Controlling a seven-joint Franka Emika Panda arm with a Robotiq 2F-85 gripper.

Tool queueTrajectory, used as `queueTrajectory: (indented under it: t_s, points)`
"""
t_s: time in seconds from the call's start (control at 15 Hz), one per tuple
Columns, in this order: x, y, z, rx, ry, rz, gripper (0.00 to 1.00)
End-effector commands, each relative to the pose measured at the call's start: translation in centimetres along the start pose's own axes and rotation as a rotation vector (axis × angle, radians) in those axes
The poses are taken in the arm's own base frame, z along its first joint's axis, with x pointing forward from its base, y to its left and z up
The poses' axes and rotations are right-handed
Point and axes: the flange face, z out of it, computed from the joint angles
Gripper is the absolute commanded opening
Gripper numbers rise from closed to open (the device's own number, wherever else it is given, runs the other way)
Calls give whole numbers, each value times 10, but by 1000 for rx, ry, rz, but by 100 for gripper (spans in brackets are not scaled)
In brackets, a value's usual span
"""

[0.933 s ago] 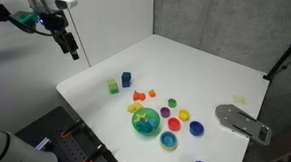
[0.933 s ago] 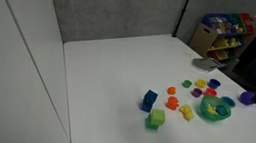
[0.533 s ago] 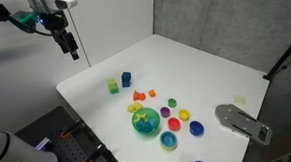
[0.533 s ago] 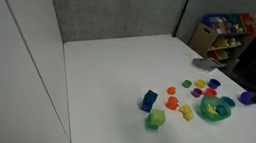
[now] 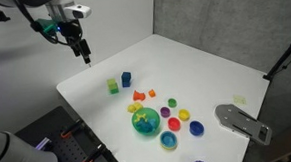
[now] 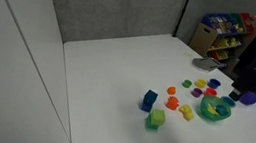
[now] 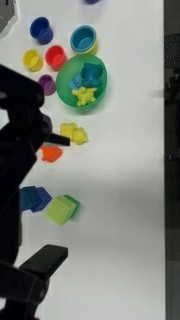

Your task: Place the dark blue cup in the light blue cup

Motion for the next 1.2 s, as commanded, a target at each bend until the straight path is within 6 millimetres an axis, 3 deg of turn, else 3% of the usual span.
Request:
queueTrajectory:
  t_s: [0.0, 0.33, 0.6, 0.87, 1.13]
  points:
    - [42, 15, 12, 5, 3, 44, 100]
    - [95, 58, 44, -6, -11, 117, 100]
    - [130, 92, 82, -20, -39, 167, 100]
    - [161, 137, 114, -20, -83, 244, 100]
    - [184, 201, 136, -26, -119, 360, 100]
